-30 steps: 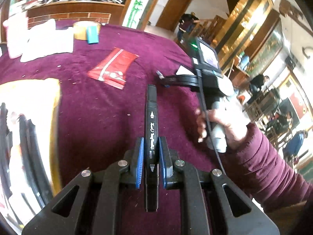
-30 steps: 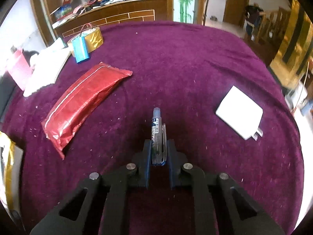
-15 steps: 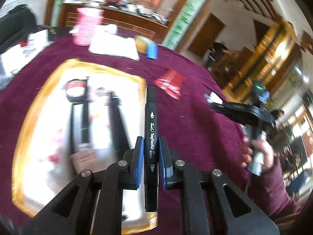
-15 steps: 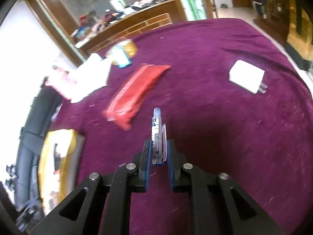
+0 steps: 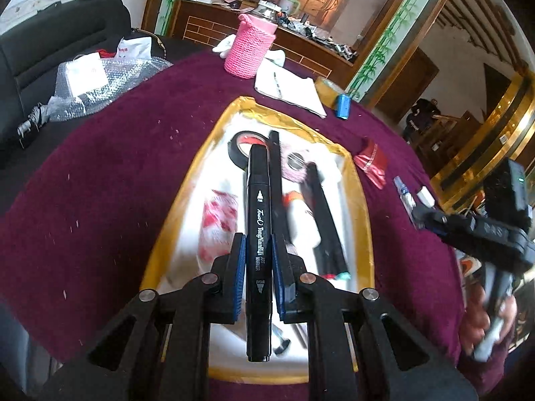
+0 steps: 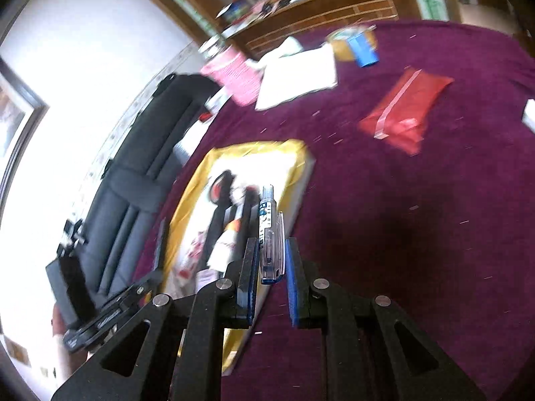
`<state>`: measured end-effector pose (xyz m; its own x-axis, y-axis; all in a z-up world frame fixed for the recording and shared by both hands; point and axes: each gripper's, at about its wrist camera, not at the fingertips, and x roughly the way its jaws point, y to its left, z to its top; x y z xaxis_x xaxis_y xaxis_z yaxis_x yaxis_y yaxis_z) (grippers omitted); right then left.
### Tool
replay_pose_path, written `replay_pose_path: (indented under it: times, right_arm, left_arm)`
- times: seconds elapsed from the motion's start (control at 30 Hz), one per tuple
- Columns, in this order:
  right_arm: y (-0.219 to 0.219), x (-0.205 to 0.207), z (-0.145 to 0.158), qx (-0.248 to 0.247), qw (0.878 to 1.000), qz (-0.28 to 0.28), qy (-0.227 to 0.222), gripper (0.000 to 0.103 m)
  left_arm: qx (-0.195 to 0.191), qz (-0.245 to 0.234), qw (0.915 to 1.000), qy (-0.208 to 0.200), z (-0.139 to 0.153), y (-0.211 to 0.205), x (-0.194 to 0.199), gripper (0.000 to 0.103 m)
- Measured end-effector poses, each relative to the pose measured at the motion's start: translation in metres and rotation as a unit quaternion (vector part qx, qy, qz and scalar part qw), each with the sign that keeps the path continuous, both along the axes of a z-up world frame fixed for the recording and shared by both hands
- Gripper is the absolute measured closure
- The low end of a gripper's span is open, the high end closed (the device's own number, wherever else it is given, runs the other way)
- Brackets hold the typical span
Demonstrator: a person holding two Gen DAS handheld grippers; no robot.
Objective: Organize objects
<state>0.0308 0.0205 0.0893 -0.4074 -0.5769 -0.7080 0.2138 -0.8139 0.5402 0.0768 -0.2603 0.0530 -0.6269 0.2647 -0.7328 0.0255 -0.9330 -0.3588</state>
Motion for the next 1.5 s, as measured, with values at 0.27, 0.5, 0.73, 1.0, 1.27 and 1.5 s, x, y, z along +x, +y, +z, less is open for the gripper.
replay_pose_path:
  times: [0.27,0.5,0.73,1.0,1.27,1.5]
  right_arm:
    - [-0.058,-0.003,-0.019,0.011,0.999,0.04,-0.021,0.089]
    - [-0.084,-0.016,-0.033,0.021,0.998,0.052,-0.041,0.089]
    - [-0.096,-0.014,-0.042,0.036,0.996,0.068,-0.054,0.089]
    - [-0.103,0.023,-0.045,0.068,0.99,0.102,-0.062,0.089]
    - [-0.116,0.05,-0.047,0.129,0.984,0.111,-0.046,0.089]
    - [-0.127,0.063,-0.044,0.165,0.979,0.115,-0.019,0.087]
  left_arm:
    - [-0.025,-0.012,0.9983,-0.052,-0.019,-0.004,-0.051,0.09]
    - [-0.045,-0.013,0.9958,-0.079,-0.029,-0.002,-0.073,0.09]
    - [-0.048,-0.016,0.9959,-0.075,-0.029,-0.003,-0.078,0.09]
    - [-0.025,-0.015,0.9979,-0.058,-0.02,-0.005,-0.061,0.075]
    - [-0.027,0.004,0.9996,-0.01,0.006,0.0,-0.029,0.059]
    - [-0.063,0.061,0.9949,0.05,0.034,-0.001,0.003,0.049]
